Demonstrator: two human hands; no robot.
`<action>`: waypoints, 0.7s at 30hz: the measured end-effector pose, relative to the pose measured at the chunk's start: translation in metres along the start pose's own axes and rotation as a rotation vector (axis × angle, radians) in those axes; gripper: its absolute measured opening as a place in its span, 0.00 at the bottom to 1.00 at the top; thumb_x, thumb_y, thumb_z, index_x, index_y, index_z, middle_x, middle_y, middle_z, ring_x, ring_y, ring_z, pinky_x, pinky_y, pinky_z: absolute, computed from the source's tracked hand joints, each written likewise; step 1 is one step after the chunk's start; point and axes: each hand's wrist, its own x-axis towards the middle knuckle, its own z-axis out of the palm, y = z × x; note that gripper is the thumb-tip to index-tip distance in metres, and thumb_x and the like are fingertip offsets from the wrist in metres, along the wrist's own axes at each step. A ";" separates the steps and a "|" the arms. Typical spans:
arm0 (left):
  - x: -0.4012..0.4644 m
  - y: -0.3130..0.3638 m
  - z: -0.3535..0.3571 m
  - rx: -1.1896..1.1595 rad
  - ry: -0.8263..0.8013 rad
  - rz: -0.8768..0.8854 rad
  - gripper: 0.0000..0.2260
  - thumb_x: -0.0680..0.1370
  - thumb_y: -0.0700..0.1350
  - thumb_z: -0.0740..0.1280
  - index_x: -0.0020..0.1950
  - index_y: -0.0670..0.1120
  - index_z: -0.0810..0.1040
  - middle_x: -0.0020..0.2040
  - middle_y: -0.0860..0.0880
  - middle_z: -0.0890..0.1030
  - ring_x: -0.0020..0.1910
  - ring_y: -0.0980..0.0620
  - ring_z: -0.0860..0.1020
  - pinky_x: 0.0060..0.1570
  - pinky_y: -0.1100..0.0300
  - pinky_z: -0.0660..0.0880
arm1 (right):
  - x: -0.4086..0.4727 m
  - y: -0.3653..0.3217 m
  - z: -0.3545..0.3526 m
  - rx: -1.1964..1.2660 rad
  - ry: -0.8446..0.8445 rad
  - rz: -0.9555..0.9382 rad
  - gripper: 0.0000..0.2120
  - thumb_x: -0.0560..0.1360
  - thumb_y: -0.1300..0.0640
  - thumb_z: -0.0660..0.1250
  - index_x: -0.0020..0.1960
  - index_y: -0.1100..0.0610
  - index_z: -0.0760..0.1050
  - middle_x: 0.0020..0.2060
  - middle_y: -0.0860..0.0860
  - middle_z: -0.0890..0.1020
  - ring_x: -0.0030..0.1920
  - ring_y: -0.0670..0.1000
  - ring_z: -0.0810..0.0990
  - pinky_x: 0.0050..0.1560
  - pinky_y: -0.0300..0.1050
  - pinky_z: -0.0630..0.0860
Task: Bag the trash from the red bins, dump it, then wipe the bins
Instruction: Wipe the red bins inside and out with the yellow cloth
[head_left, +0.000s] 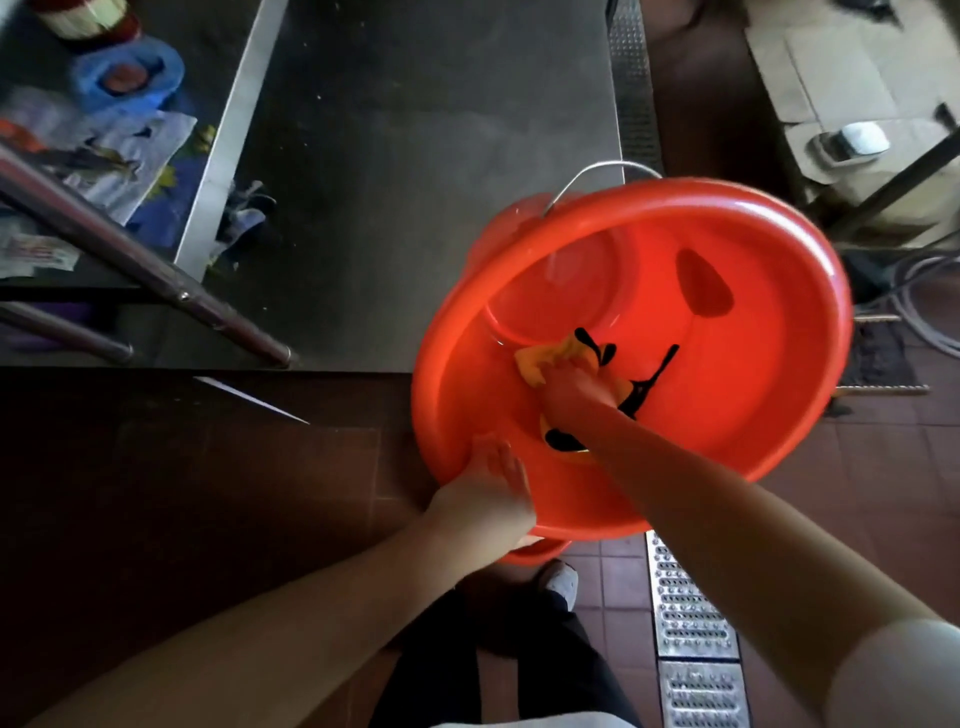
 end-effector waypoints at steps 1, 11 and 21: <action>-0.001 0.000 0.000 0.018 0.005 0.001 0.19 0.67 0.49 0.70 0.53 0.39 0.85 0.49 0.37 0.85 0.46 0.38 0.84 0.47 0.45 0.81 | 0.000 0.000 -0.001 -0.001 0.002 -0.008 0.20 0.83 0.58 0.52 0.73 0.52 0.69 0.72 0.55 0.70 0.75 0.57 0.63 0.65 0.57 0.69; -0.007 -0.018 -0.009 -0.165 -0.004 0.036 0.25 0.66 0.67 0.68 0.45 0.47 0.87 0.43 0.39 0.85 0.44 0.38 0.84 0.49 0.46 0.80 | -0.127 0.010 0.000 -0.239 -0.054 -0.259 0.31 0.80 0.33 0.48 0.79 0.43 0.55 0.78 0.47 0.60 0.78 0.55 0.56 0.71 0.65 0.63; -0.006 -0.065 -0.012 0.013 0.031 0.193 0.36 0.76 0.70 0.57 0.57 0.38 0.79 0.52 0.37 0.81 0.52 0.40 0.79 0.57 0.46 0.69 | -0.187 0.032 -0.020 -0.401 0.095 -0.369 0.45 0.61 0.32 0.73 0.75 0.46 0.70 0.67 0.48 0.78 0.66 0.55 0.77 0.56 0.52 0.78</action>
